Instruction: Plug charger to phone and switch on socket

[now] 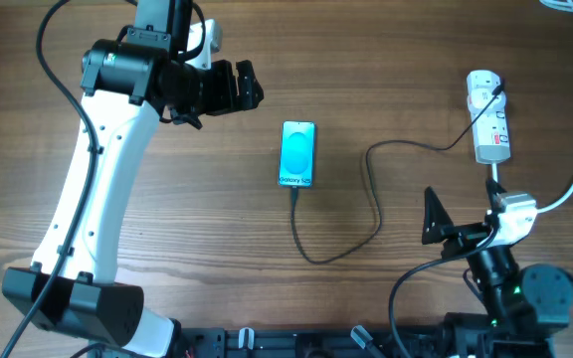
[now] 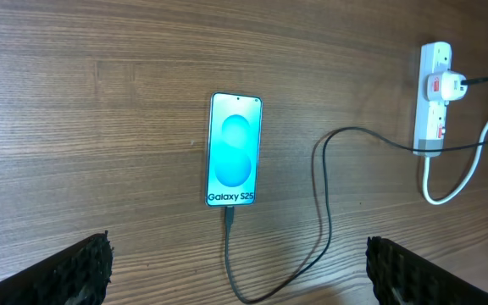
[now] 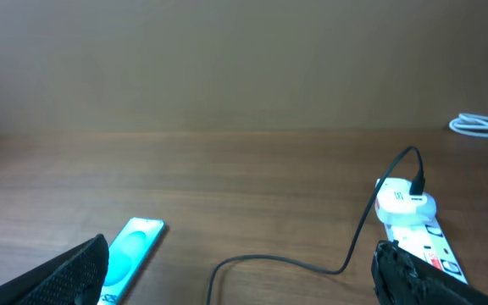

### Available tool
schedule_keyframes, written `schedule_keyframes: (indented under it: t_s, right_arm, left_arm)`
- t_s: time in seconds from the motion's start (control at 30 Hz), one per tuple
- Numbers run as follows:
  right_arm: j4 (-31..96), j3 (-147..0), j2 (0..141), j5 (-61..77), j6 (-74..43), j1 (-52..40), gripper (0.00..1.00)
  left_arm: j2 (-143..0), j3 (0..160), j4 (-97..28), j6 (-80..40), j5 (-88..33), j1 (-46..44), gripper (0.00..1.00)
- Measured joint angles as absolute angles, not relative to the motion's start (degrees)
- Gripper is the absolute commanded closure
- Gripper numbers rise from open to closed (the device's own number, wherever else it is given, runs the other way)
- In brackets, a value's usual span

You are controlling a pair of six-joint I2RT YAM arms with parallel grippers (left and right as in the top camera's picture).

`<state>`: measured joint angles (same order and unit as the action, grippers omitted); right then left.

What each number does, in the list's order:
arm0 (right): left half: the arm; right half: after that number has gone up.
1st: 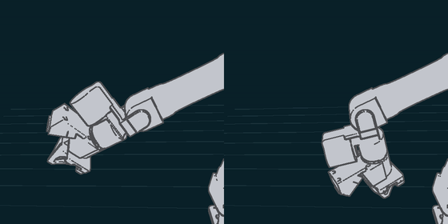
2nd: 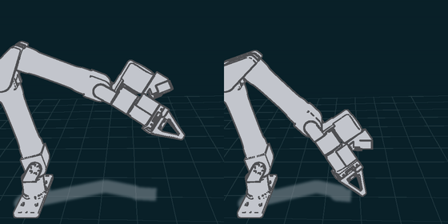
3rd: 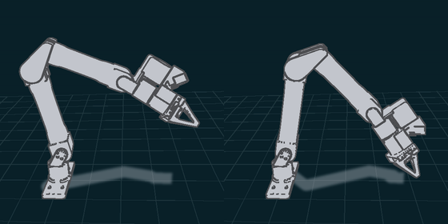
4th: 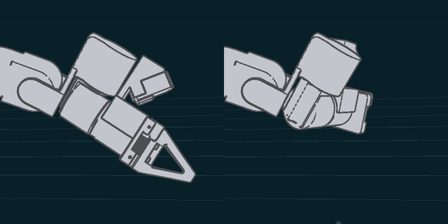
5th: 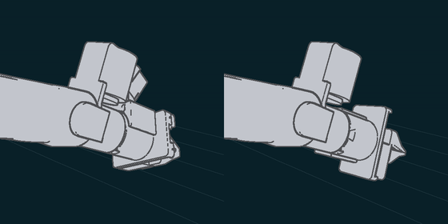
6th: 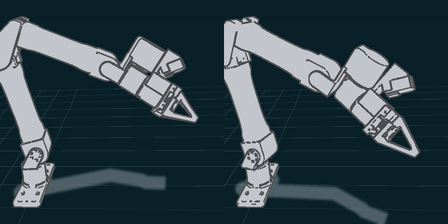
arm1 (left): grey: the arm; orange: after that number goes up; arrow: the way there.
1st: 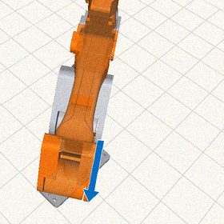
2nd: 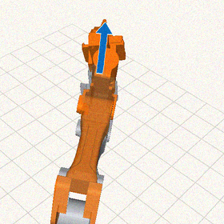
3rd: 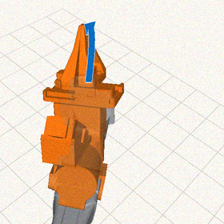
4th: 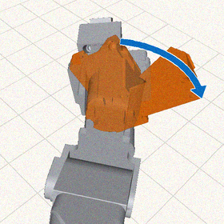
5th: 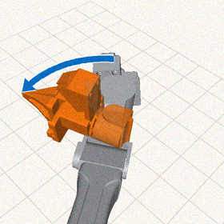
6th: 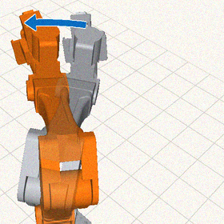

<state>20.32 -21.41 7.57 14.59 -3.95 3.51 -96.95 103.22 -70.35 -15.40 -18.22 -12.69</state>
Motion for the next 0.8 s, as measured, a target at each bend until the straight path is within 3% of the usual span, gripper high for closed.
schedule_keyframes:
  t_s: [0.2,0.57,0.8]
  right_arm:
    - [8.1,-10.5,1.9,14.6,-5.1,2.7,0.00]
    - [-3.5,-1.6,1.1,13.9,-5.1,1.6,0.00]
    - [-0.8,-0.4,1.0,11.1,-5.3,1.6,0.00]
  left_arm:
    - [-96.9,103.2,-70.4,-15.4,-18.2,-12.7,0.00]
    - [-96.9,103.2,-70.4,-15.4,-18.2,-12.7,0.00]
    - [-96.9,103.2,-70.4,-15.4,-18.2,-12.7,0.00]
